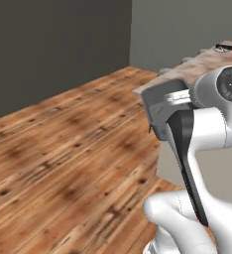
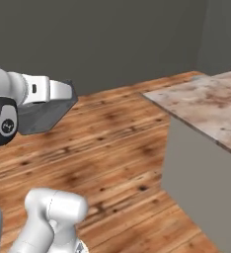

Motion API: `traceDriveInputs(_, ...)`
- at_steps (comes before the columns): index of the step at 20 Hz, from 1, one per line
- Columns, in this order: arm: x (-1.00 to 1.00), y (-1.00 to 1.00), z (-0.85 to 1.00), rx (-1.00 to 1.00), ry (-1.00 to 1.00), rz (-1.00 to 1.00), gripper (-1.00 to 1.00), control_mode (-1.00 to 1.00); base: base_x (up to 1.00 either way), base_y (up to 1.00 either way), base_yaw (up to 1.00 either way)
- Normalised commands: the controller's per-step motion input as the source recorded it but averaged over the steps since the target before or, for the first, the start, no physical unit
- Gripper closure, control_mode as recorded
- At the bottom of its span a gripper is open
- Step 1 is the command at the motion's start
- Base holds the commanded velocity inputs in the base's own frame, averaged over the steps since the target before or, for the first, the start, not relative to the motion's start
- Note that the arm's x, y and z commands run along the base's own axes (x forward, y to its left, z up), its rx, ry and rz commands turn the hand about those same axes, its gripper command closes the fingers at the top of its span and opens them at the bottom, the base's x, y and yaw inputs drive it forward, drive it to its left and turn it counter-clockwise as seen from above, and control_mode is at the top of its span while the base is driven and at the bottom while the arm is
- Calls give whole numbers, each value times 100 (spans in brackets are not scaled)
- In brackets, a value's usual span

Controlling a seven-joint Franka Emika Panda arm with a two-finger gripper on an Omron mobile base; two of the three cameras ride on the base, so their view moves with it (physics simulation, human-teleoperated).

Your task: Retrieve the tupperware and aluminum foil from the cabinet and place them on the dining counter near the plate with fishs to prepare for storing leftovers.

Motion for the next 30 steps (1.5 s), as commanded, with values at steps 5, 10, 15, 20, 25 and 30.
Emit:
traceDriveInputs(5,0,0,0,0,0,0,100,100,100,65,-31)
traceDriveInputs(10,0,0,0,0,0,0,100,100,100,72,-30)
traceDriveInputs(15,0,0,0,0,0,0,100,100,100,80,-30)
traceDriveInputs(20,0,0,0,0,0,0,100,100,100,75,-32)
traceDriveInputs(25,0,0,0,0,0,0,100,100,100,66,-38)
traceDriveInputs(30,0,0,0,0,0,0,100,100,100,62,-40)
